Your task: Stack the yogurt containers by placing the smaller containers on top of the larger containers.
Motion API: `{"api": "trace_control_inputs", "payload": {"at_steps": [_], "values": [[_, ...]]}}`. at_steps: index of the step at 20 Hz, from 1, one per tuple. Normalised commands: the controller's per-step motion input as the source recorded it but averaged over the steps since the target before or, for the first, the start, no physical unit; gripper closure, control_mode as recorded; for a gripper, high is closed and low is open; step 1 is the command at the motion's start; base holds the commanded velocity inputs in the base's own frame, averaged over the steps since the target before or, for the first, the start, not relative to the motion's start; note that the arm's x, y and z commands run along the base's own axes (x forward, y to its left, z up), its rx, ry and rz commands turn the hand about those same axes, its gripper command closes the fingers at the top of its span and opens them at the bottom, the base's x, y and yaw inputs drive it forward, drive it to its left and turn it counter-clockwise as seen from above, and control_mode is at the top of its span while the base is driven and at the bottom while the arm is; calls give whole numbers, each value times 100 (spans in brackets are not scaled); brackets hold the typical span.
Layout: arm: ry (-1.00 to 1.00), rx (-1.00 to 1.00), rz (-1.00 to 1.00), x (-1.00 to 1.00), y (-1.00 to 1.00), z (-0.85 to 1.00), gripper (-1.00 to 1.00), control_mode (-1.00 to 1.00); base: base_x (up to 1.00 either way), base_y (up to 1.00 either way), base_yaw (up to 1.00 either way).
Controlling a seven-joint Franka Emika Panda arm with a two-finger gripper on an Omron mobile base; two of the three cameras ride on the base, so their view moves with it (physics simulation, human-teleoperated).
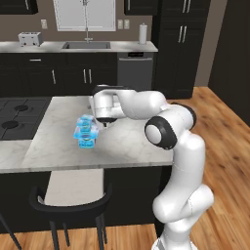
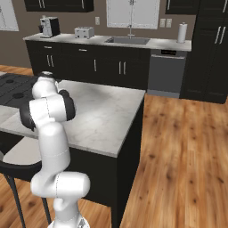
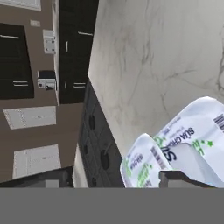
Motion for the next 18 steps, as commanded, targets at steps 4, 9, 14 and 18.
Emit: {"api": "trace_control_inputs", "payload": {"at_steps": [4,9,14,18], "values": [[-7,0,0,0,-7,0,-100,-100,0,0,0],[-6,1,0,-13,-40,0,-100,-100,0,0,0],[-4,0,0,-65,-87,0,-100,-100,0,0,0],[0,0,0,-86,-94,29,-100,-100,0,0,0]]}}
